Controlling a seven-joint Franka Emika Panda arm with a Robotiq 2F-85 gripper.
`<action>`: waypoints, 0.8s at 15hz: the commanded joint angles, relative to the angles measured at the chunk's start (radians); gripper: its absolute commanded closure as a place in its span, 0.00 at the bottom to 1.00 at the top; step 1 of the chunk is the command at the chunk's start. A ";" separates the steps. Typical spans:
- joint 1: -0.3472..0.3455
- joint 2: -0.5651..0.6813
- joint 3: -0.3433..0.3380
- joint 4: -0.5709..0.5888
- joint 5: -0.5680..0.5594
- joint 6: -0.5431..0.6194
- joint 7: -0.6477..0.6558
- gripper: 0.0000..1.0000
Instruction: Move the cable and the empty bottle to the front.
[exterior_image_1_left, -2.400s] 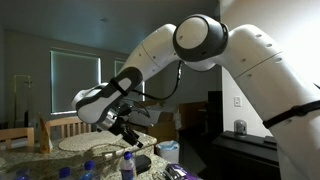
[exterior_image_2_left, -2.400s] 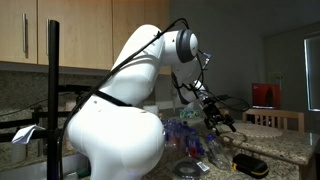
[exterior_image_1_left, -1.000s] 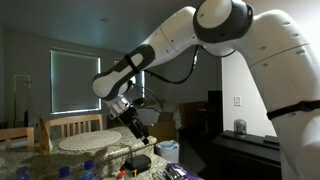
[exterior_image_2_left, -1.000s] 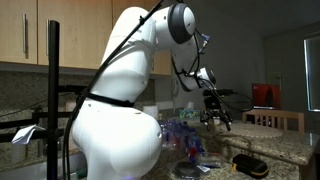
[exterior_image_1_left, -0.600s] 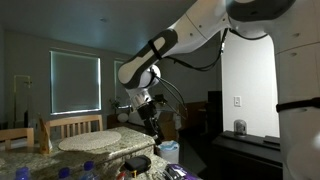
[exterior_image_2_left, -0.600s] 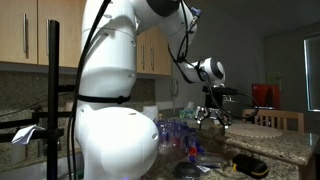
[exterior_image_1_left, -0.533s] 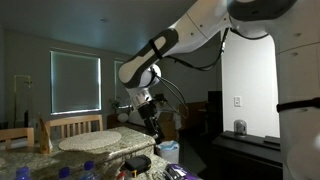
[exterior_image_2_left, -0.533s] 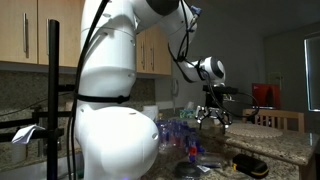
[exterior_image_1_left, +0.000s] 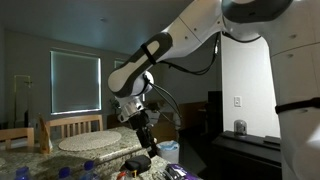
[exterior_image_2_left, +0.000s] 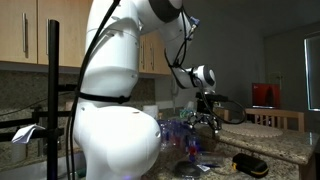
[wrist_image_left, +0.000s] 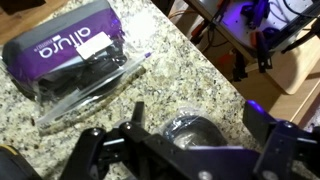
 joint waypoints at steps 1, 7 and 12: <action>0.035 -0.053 0.033 -0.116 0.049 0.126 0.002 0.00; 0.085 -0.063 0.062 -0.250 0.089 0.448 0.314 0.00; 0.139 0.038 0.091 -0.273 -0.026 0.578 0.558 0.00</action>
